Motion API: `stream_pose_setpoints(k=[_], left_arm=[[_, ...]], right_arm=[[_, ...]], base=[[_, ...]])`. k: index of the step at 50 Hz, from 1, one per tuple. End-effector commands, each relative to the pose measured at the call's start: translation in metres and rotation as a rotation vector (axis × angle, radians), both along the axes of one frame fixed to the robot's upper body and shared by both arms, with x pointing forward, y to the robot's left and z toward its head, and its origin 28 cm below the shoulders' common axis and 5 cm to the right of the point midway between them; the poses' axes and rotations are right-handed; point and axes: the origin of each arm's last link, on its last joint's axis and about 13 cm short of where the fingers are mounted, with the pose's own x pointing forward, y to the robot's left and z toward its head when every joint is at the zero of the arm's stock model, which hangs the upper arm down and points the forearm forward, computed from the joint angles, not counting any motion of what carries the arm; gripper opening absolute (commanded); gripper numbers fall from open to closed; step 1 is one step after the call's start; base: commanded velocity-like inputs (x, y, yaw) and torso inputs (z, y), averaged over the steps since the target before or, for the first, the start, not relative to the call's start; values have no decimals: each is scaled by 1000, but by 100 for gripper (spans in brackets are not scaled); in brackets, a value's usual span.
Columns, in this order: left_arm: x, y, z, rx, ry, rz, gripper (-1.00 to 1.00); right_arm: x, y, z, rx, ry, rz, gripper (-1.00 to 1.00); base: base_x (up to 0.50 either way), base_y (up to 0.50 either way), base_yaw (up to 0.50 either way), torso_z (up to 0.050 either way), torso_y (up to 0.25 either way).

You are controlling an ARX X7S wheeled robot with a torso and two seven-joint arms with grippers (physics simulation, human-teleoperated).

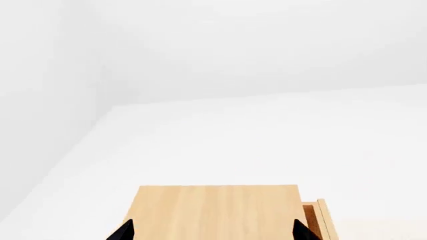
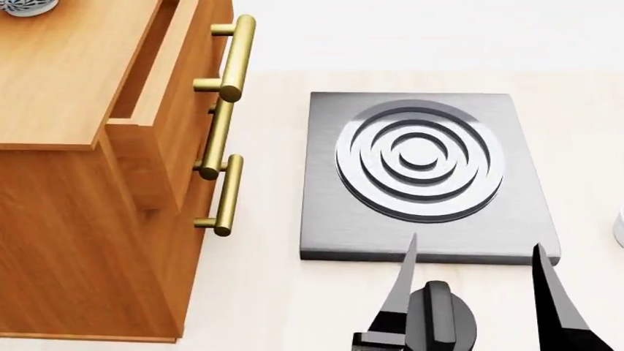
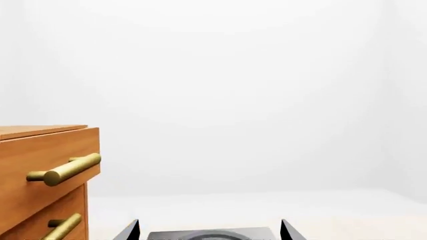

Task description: Pick the akita bowl on the wooden cabinet and place it on the plate.

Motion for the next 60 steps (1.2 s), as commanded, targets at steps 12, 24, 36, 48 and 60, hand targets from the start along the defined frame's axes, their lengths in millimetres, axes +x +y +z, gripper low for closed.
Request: stream_pose_setpoints(k=[12, 24, 36, 48, 60], left_arm=[[-12, 10, -7, 17, 199, 82, 100], [-27, 3, -11, -94, 410, -74, 100], [-25, 8, -1, -141, 274, -1, 100], [-25, 11, 2, -157, 247, 38, 100], [-20, 22, 0, -203, 194, 179, 100]], right_arm=[[3, -2, -4, -4, 14, -17, 100], [3, -3, -5, 2, 14, -20, 100], [4, -2, -6, 3, 19, -16, 100], [3, -2, -6, 4, 19, -12, 100], [5, -2, -8, 4, 27, -11, 100]], base=[[0, 0, 0, 0, 0], [0, 0, 0, 0, 0], [0, 0, 0, 0, 0], [0, 0, 0, 0, 0], [0, 0, 0, 0, 0]])
